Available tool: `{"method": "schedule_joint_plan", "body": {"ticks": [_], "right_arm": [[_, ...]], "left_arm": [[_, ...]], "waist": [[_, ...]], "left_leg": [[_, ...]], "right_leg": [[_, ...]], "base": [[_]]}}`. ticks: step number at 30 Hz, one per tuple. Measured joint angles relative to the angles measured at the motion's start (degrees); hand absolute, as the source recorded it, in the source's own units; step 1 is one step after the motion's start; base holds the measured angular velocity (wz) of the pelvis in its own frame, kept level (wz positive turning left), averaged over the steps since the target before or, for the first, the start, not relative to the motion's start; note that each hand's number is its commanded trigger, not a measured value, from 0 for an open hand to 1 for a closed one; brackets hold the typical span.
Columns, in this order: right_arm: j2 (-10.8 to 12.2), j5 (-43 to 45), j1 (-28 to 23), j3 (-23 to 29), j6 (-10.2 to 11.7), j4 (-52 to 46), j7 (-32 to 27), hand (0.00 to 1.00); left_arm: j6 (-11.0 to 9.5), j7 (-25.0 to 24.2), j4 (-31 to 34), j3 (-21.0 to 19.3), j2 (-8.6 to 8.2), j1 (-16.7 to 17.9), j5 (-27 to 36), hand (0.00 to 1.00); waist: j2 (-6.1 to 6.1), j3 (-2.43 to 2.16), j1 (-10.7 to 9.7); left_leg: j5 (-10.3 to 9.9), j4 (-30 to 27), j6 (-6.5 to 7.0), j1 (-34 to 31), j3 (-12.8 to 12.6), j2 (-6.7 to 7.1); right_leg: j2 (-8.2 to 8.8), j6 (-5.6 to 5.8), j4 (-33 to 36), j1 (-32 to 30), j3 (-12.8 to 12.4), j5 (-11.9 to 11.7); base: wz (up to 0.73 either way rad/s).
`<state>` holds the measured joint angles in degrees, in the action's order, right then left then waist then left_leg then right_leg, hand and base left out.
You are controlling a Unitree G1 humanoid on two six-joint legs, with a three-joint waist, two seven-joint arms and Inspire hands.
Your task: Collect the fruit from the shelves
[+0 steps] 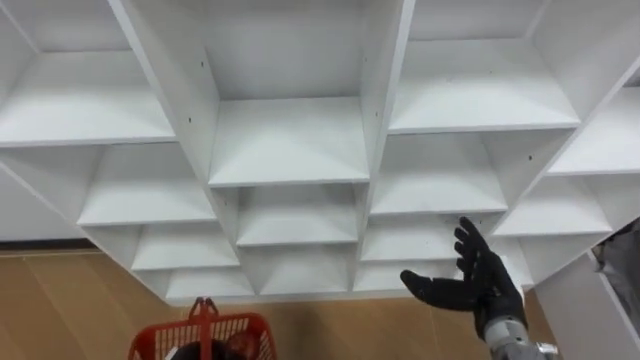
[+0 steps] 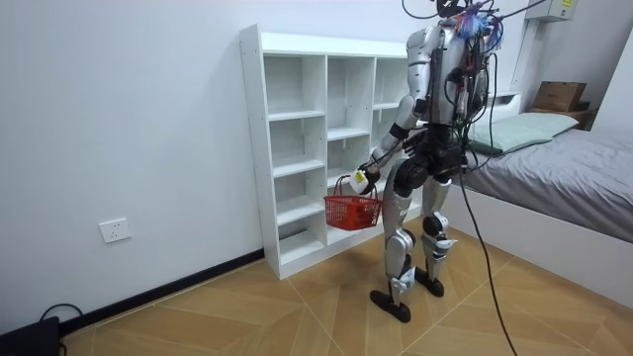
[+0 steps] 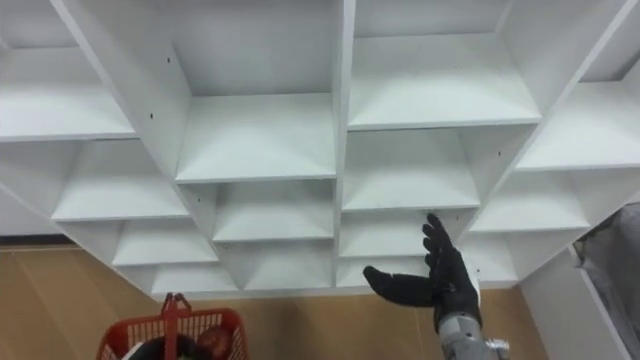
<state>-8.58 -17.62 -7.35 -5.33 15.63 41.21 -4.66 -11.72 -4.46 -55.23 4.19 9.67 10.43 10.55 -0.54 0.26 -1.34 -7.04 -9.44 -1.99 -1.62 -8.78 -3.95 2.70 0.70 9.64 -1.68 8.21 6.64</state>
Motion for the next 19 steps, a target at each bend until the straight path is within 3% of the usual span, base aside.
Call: {"method": "schedule_joint_plan", "body": {"ticks": [4,8,12,19], "right_arm": [[0.03,0.13,-0.63,2.49,-0.39,11.64,0.34,0.0],[0.18,-0.83,-1.8,5.06,-2.28,23.23,0.83,0.0],[0.81,-2.47,-3.95,6.76,-5.52,28.16,2.39,0.0],[1.81,-4.92,-4.76,11.11,-9.4,32.69,4.83,0.0]], "left_arm": [[0.01,0.66,-5.04,-4.25,-0.06,0.38,-0.14,1.0],[0.31,1.55,-8.11,-7.59,-0.67,1.38,-0.08,1.0],[2.04,1.71,-8.62,-10.24,-2.13,1.7,-0.07,1.0],[5.12,1.53,-10.3,-12.73,-2.28,1.88,-0.12,1.0]], "waist": [[-0.48,-0.17,0.14],[-0.51,-0.16,0.23],[-0.2,-0.03,0.32],[-0.23,-0.12,0.19]], "left_leg": [[-0.67,0.23,-0.21,1.4,0.01,0.0],[-1.08,0.22,-0.21,1.78,-0.01,0.0],[-1.74,0.26,-0.3,3.35,-0.06,-0.01],[-2.12,0.14,-0.45,4.38,0.0,-0.08]], "right_leg": [[-0.05,0.11,-0.03,1.47,-0.05,0.78],[-0.1,0.16,-0.76,2.16,-0.08,0.84],[-0.17,0.35,-1.0,3.37,-0.19,1.34],[-0.21,0.28,-0.89,4.28,-0.12,1.92]], "base": [[0.0],[0.0],[0.0],[0.0]]}}
